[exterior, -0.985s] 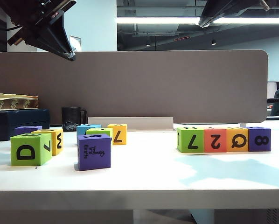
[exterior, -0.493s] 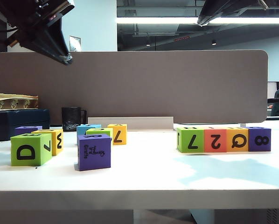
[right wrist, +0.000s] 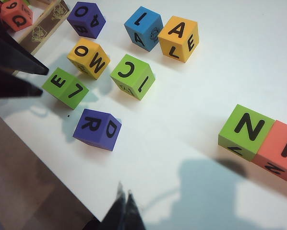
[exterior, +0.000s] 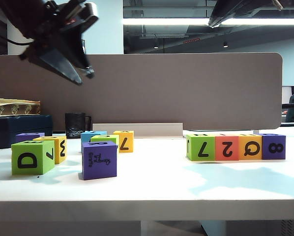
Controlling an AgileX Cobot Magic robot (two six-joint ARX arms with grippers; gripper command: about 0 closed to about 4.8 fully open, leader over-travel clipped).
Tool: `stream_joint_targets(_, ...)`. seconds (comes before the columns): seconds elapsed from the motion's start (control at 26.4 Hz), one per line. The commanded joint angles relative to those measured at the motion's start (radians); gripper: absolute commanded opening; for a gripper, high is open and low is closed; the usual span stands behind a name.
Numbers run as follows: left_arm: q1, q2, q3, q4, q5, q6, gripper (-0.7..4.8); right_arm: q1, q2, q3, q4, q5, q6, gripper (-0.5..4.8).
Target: Select the appropriate blocks from the scattered letter blocks on the table and arrange them in a row to spell out "LEARNING".
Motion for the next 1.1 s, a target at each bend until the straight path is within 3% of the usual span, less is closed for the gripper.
stream_joint_targets(0.04, -0.045, 0.042, 0.0, -0.015, -0.024, 0.062, 2.86, 0.002, 0.001, 0.004, 0.012, 0.006, -0.003, -0.01)
stream_joint_targets(0.23, -0.092, 0.102, 0.0, -0.069, -0.114, 0.116, 3.28, 0.002, 0.002, 0.004, -0.005, 0.006, -0.003, -0.01)
stream_joint_targets(0.3, -0.101, 0.132, -0.001, -0.085, -0.146, 0.123, 3.77, 0.002, 0.002, 0.004, -0.015, 0.006, -0.003, -0.01)
stream_joint_targets(0.45, -0.101, 0.154, -0.005, -0.083, -0.154, 0.137, 3.9, 0.002, 0.002, 0.004, -0.029, 0.006, -0.003, -0.01)
stream_joint_targets(0.64, -0.101, 0.158, -0.005, -0.064, -0.156, 0.172, 4.71, 0.002, 0.002, 0.004, -0.029, 0.006, -0.003, -0.01)
stream_joint_targets(1.1, -0.106, 0.179, -0.005, -0.027, -0.169, 0.436, 4.79, 0.016, 0.002, 0.004, -0.15, -0.018, -0.003, -0.01)
